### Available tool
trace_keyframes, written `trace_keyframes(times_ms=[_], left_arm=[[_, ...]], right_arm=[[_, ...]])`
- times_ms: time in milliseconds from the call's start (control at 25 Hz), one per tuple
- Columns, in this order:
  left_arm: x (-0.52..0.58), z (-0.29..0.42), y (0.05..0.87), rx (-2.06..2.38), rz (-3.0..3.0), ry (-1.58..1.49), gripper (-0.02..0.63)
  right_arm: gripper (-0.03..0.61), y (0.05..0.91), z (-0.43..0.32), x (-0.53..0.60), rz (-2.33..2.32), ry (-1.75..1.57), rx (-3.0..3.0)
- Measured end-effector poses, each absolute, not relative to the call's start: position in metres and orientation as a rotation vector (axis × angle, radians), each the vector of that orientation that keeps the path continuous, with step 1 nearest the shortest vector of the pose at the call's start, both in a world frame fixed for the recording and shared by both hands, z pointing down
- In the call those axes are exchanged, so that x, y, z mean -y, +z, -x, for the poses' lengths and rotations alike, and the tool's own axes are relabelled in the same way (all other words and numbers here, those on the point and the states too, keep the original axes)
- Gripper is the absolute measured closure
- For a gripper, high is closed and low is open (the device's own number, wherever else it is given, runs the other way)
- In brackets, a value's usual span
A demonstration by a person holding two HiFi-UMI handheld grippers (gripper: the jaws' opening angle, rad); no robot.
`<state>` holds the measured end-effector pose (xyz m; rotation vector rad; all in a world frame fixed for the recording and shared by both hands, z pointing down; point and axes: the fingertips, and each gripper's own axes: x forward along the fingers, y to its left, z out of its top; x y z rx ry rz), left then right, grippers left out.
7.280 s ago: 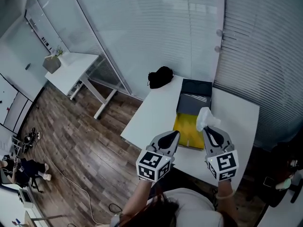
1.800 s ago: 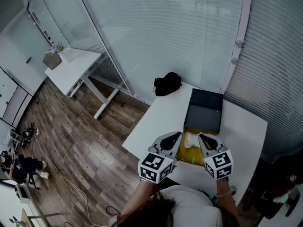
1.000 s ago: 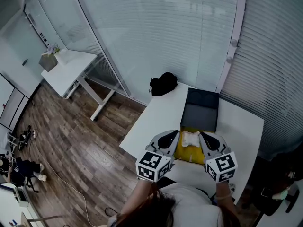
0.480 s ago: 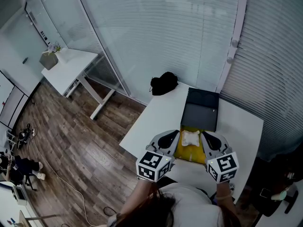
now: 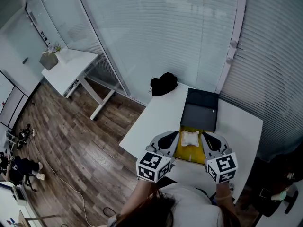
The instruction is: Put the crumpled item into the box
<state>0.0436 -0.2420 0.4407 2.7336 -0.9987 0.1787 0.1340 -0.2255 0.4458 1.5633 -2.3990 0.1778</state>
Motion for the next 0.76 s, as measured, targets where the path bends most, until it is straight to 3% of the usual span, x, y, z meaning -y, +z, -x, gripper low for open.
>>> trace_keyframes(times_ms=[760], left_arm=[[0.2375,-0.042,0.4407,0.984,-2.701,0.147,0.595]], right_arm=[[0.552,0.4511,-0.1303,0.2249,-1.533,0.204,2.401]])
